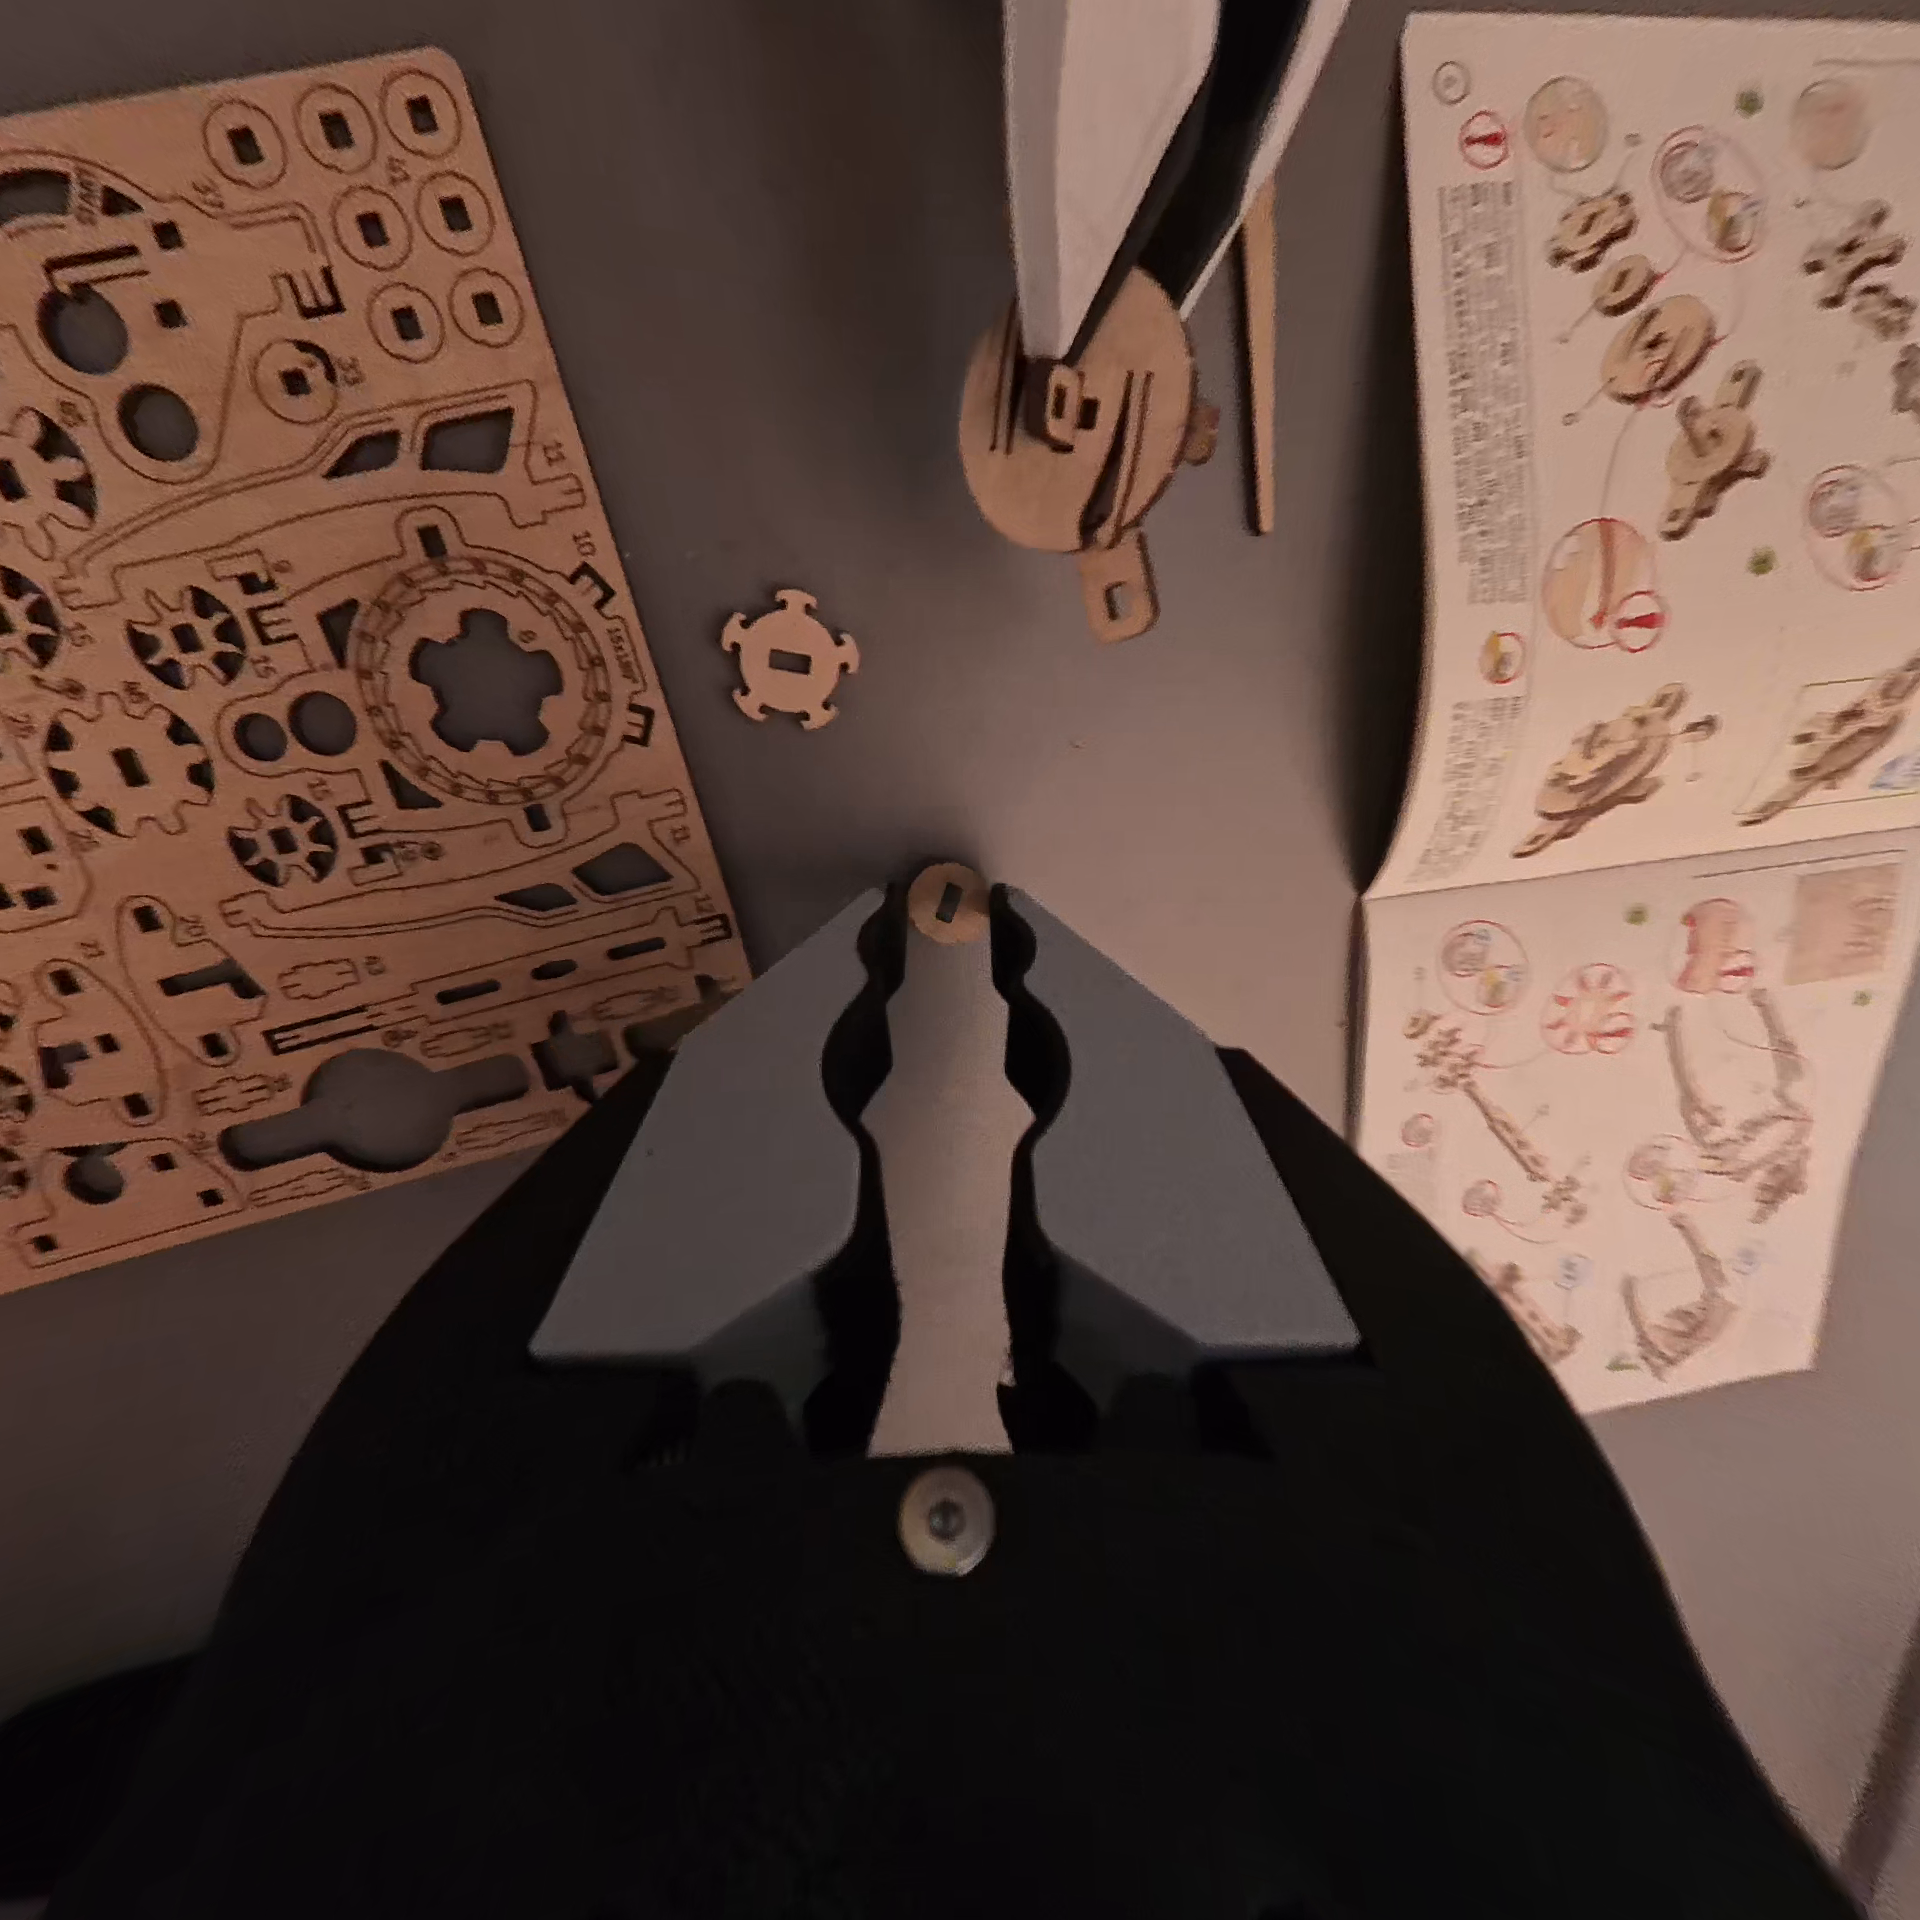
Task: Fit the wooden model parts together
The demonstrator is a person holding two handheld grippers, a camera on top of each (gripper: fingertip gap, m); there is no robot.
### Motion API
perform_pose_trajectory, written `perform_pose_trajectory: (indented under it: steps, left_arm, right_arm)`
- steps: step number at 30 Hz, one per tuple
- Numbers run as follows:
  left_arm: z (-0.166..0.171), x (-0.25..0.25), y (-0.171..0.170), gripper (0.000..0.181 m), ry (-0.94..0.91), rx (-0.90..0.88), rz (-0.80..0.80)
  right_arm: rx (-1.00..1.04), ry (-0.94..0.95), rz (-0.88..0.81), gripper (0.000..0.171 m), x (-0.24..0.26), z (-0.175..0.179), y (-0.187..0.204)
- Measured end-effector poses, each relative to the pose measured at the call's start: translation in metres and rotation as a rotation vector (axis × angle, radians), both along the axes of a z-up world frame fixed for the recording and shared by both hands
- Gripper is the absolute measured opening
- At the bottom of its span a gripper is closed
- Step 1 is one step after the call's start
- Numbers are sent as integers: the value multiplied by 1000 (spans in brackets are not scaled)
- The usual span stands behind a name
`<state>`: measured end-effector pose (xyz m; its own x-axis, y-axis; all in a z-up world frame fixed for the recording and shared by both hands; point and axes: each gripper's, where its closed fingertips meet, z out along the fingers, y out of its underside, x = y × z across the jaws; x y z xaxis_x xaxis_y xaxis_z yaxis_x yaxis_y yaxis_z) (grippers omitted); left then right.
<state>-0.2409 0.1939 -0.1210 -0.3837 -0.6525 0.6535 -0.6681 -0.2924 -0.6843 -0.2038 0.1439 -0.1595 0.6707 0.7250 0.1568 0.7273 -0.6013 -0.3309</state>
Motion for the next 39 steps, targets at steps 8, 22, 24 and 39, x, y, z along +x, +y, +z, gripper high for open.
perform_pose_trajectory:
  steps: [8, 22, 24, 39]
  left_arm:
    - [-3, 0, -1, 14, 15, 2, -1]
    - [-16, -4, -5, 14, 123, -28, -8]
    - [-18, -4, -4, 14, 134, -19, -3]
    - [-22, -6, -4, 14, 176, -55, -12]
  right_arm:
    - [253, 45, 42, 15, 3, 32, 26]
    - [377, 104, 108, 15, -2, 39, 35]
    - [379, 113, 116, 15, -4, 39, 34]
    - [388, 117, 166, 15, -12, 36, 32]
